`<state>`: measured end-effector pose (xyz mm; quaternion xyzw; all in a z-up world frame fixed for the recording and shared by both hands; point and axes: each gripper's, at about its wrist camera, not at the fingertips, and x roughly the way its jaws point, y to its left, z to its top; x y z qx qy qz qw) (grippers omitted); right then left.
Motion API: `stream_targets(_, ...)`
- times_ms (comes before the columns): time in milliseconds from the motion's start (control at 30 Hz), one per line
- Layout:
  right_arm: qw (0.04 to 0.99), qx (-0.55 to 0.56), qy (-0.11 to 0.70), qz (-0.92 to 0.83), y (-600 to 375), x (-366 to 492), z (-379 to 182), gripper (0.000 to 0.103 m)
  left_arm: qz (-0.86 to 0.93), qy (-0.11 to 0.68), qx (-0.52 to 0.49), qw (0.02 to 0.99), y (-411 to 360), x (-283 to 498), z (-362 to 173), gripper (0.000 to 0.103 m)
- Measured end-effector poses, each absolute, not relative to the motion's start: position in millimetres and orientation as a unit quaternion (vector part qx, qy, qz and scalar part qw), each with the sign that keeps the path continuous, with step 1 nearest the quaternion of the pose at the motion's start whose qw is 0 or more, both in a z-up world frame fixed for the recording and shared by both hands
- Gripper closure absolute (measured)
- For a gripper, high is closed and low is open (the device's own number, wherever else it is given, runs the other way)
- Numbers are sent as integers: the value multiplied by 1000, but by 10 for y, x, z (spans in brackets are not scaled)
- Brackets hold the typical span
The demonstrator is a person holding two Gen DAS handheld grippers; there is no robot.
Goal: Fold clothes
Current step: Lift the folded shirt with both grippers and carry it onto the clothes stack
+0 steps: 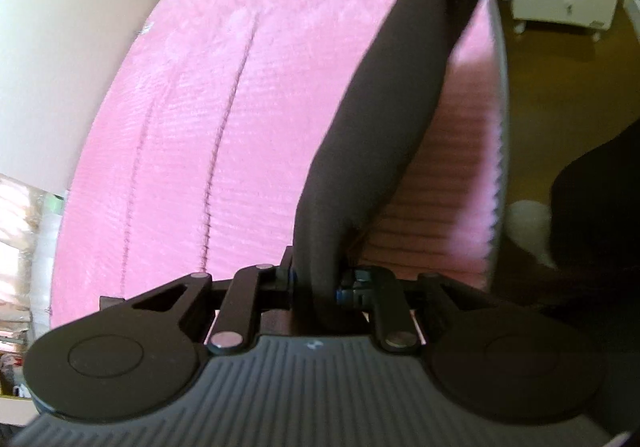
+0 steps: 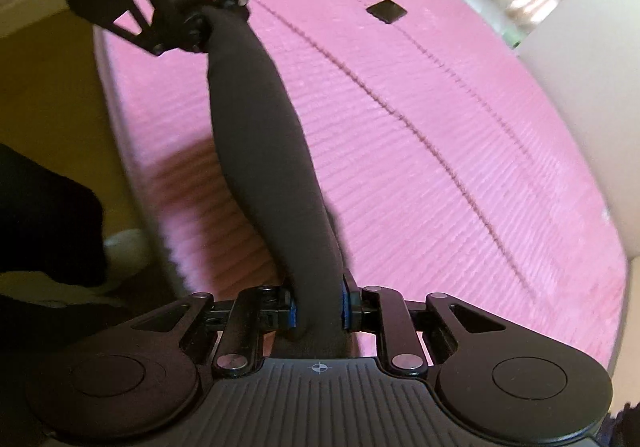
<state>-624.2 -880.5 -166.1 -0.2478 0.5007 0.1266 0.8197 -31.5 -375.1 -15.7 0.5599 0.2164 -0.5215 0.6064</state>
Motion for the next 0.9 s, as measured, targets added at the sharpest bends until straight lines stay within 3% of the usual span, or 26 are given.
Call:
stream_targets(167,831,-205,504,116,-8968,-6279,-1145,85,-532,222,563,592,-3970,-323,405,89)
stream_targets(400,845,-194,496,44,-9283,-6152,-705,86,-550,198,538,607,-4374,-185,791,89)
stream_targets(633,847,-213,480,-79,-9683,-6212,-35,86,-620,88,501,597,-5029,73,1360,89)
stream_targets(900,845,-200,445,-217,-10718,-6789,846,86,-677,-56,470,563,-6395,-181,2258,89)
